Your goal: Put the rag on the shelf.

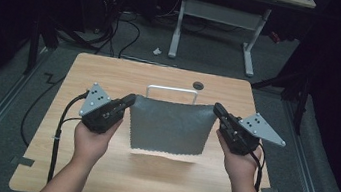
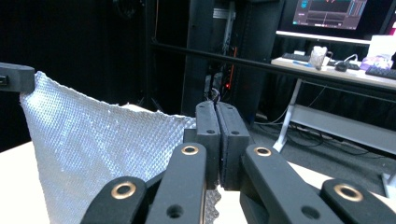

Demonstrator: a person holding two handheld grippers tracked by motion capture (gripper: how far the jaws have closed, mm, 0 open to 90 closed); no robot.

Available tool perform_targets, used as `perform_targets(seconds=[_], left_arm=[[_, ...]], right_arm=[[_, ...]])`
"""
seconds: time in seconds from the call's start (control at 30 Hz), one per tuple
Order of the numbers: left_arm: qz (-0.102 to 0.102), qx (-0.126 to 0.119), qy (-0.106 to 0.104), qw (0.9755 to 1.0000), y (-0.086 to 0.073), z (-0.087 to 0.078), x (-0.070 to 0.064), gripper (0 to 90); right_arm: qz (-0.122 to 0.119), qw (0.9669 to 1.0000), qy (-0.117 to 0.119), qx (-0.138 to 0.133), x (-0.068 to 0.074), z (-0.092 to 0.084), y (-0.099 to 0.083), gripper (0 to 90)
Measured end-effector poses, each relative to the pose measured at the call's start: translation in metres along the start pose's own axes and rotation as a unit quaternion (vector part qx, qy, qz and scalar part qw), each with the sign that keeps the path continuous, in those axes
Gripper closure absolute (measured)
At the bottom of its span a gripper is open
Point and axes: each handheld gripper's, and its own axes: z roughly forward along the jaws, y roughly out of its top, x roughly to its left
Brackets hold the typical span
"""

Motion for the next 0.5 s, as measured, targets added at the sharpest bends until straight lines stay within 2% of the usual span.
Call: perform_targets(seconds=[0.2,0.27,0.37,0.5], left_arm=[[0.005,-0.002,0.007,1.0,0.007,0.002,0.004,89.0],[-0.002,0.005,0.006,1.0,0.008,0.008,0.01,89.1],[0.008,0.014,0.011,0.9998,0.011,0.018,0.015,89.2],[0.009,0.016,0.015,0.9997,0.019,0.029,0.024,89.4]], right_arm=[[-0.002,1.0,0.0,-0.005,-0.001,0.002,0.006,89.7],[0.004,1.0,0.0,-0.002,-0.003,0.007,0.005,89.8],[0.012,0.9999,-0.003,0.003,-0.008,0.016,0.007,89.9],[0.01,0.9999,-0.008,0.006,-0.013,0.028,0.013,89.9]])
